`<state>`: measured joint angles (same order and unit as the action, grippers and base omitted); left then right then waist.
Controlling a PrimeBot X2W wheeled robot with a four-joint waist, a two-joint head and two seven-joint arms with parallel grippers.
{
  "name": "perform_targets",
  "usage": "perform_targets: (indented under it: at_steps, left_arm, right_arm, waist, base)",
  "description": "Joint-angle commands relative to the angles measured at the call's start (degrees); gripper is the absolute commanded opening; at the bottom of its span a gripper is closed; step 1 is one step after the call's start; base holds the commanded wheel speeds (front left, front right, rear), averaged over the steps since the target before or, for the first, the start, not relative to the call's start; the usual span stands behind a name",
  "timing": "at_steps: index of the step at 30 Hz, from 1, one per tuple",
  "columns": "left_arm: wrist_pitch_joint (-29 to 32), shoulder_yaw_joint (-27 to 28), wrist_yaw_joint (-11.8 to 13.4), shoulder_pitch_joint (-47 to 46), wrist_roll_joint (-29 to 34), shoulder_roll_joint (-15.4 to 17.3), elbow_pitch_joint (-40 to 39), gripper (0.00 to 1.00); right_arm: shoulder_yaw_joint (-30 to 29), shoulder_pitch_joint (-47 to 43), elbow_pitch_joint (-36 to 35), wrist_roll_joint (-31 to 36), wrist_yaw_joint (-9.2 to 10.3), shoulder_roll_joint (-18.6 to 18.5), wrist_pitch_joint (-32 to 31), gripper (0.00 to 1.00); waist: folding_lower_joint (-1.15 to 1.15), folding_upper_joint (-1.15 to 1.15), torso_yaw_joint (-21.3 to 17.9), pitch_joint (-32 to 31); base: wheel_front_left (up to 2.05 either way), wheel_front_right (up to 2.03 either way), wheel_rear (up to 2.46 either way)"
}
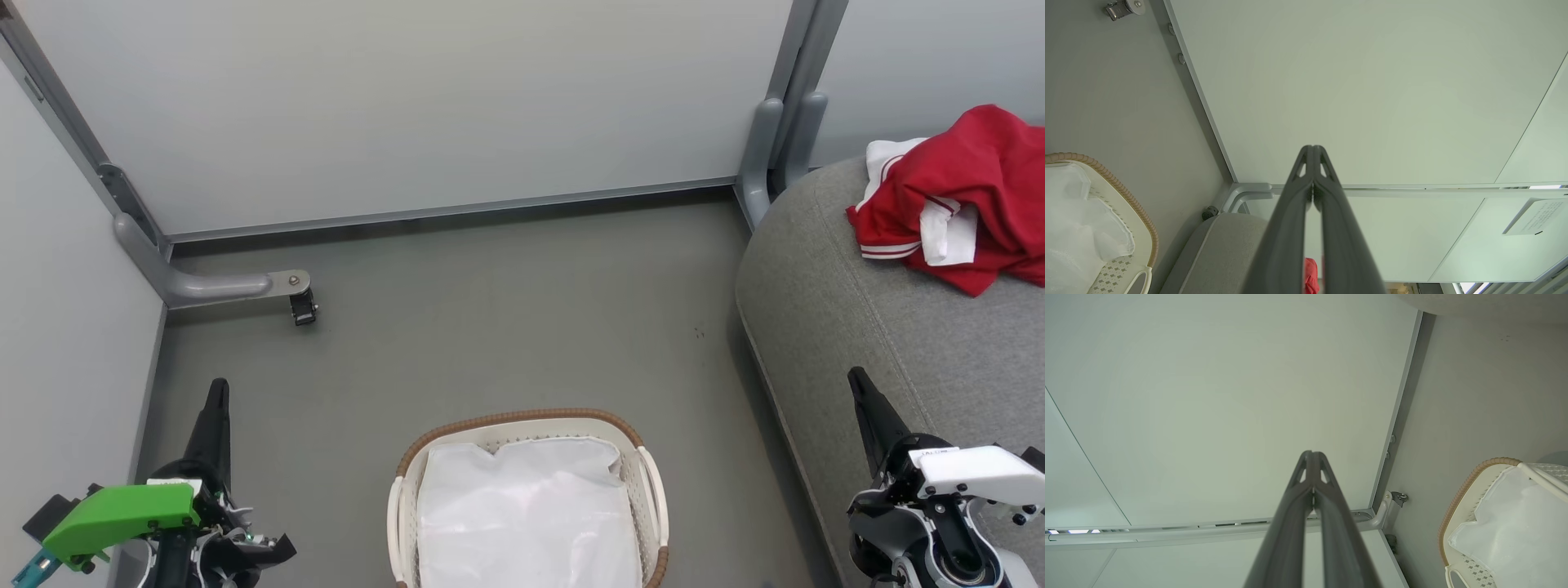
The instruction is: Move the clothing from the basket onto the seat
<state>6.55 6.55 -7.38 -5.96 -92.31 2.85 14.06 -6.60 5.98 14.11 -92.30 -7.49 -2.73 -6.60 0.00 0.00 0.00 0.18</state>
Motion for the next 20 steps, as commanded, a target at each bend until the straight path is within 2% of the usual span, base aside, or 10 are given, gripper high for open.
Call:
perform_targets:
  at_steps: [1,20]
  left_arm:
    - [0.2,0.1,-0.3,-0.6,-0.2,0.0,-0.1,0.0]
    - [0.1,0.1,-0.3,-0.6,-0.2,0.0,-0.1,0.0]
  right_arm:
    - [-0.1,0.4,-0.2,-0.1,0.0,-0.3,-0.2,0.0]
    - [-0.1,0.4,-0.2,-0.1,0.0,-0.3,-0.1,0.0]
  waist:
    - [0.0,0.0,0.0,0.0]
    - [0.0,0.0,0.0,0.0]
  base:
    - [0.0,0.0,0.0]
    - [0.0,0.0,0.0]
